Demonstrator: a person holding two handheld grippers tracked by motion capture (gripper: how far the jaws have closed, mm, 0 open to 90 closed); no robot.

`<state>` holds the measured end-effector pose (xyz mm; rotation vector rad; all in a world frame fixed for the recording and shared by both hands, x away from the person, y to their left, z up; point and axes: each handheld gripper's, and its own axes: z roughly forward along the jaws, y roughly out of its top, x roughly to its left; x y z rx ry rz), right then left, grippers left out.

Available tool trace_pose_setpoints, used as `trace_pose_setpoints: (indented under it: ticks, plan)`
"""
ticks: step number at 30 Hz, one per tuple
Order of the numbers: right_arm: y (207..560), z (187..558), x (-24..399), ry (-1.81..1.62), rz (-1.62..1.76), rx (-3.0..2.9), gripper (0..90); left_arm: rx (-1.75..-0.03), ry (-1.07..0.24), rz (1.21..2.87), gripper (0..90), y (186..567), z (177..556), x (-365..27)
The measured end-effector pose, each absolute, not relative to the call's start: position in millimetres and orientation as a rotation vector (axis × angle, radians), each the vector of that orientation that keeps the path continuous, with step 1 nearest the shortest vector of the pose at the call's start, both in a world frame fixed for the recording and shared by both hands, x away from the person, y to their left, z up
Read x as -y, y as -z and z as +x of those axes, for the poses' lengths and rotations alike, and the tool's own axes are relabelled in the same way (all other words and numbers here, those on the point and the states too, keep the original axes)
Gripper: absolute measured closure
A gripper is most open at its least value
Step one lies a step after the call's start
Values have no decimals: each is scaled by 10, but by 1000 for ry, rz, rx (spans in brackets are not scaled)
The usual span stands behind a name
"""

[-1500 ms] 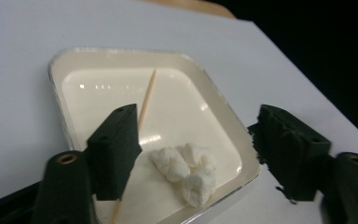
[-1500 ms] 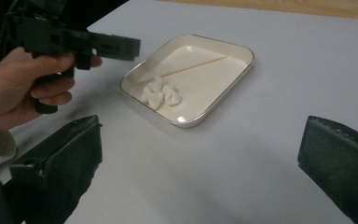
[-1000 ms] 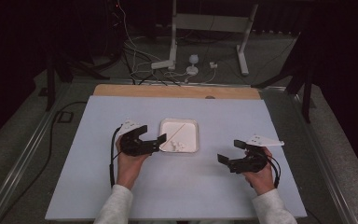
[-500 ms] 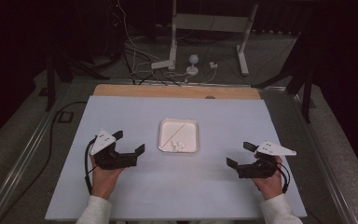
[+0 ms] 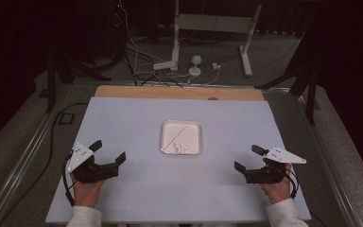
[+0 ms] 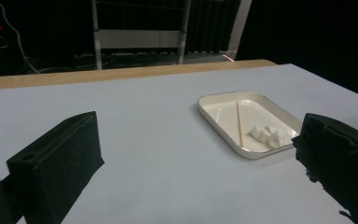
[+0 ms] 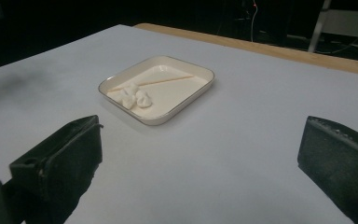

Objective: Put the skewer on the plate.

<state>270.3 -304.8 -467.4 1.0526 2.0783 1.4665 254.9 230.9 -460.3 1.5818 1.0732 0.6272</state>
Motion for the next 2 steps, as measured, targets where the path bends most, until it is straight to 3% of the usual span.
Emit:
trace_pose_setpoints:
  ticks: [2]
  plan:
    - [4699,2697,3061,-1469,1054,-2072,0,-1073,-632,1582,10,4604,2548,-2326]
